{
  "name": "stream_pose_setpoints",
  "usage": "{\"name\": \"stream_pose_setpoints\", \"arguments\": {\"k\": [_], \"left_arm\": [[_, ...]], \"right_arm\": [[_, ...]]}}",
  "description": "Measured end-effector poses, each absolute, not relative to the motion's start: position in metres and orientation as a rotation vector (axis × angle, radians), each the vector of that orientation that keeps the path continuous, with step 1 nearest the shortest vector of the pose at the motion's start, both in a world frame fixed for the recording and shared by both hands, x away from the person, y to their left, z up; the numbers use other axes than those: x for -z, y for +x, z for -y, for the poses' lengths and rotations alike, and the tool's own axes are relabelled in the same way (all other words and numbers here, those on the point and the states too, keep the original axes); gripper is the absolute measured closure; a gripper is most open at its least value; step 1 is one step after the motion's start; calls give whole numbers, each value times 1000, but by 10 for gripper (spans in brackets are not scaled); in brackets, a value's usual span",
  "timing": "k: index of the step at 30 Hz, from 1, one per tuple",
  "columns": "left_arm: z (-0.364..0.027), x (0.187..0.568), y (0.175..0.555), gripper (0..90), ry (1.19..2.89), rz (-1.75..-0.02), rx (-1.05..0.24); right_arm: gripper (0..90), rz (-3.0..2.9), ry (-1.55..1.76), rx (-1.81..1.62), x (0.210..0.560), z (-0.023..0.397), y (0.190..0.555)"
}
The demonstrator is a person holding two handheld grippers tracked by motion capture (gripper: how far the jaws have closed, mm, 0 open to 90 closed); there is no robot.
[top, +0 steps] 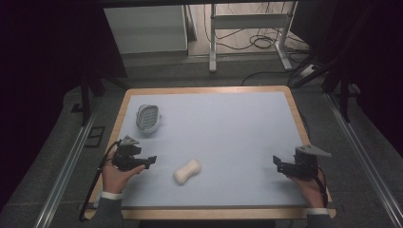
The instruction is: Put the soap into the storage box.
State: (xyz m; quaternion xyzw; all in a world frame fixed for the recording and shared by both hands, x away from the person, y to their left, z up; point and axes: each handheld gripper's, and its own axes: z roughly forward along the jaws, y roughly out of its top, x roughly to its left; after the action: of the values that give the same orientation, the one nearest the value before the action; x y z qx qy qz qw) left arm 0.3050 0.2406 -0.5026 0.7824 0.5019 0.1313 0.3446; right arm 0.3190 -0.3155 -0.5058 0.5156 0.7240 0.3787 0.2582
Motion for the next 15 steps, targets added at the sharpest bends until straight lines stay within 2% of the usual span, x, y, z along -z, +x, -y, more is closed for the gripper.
{"name": "stream_pose_setpoints", "arguments": {"k": [15], "left_arm": [[-243,494,306,225,2031,-1265,-329]], "right_arm": [[75,-1973,1378,-1002,506,320,314]]}}
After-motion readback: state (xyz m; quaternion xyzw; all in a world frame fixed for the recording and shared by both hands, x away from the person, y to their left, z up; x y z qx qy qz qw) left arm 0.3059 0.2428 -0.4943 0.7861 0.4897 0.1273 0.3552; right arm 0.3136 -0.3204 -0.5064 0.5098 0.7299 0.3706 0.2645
